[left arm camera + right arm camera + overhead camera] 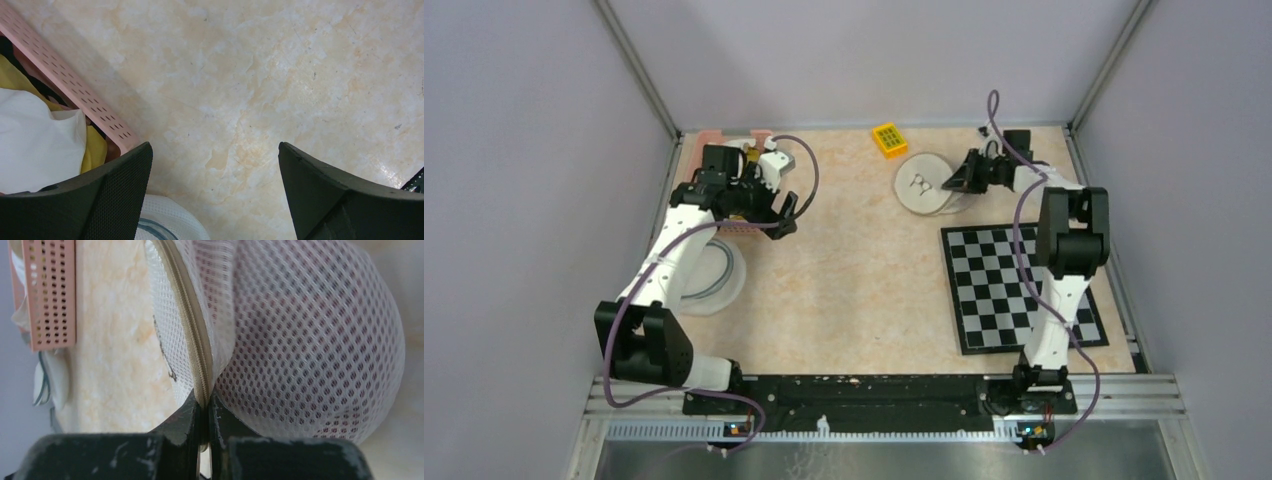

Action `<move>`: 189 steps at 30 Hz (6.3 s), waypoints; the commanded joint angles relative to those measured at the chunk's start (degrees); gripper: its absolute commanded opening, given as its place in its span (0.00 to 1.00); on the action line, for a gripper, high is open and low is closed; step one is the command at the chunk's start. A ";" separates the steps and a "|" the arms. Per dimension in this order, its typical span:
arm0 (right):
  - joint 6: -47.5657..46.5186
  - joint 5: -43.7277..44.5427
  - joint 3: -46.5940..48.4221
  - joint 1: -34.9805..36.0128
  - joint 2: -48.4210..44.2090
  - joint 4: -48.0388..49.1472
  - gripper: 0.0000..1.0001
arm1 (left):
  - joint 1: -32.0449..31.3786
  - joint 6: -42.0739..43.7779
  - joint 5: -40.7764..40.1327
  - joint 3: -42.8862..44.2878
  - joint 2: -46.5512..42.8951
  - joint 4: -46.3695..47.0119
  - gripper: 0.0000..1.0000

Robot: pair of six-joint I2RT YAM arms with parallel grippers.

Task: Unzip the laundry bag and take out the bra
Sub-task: Move the laundry bag to the center of the board, then unzip the laundry bag at the center of the board.

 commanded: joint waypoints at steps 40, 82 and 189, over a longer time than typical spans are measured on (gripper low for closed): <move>-15.13 5.52 -18.74 20.72 -7.10 -10.31 0.00 | -32.54 52.74 -1.18 -28.82 -6.46 22.94 0.76; -24.19 -5.37 -24.35 11.03 -35.69 1.43 0.66 | -35.27 29.93 0.74 -11.19 8.04 10.92 0.00; -72.40 10.49 -80.07 45.74 -65.78 50.78 0.64 | -34.31 40.20 12.94 -26.72 -6.33 21.03 0.00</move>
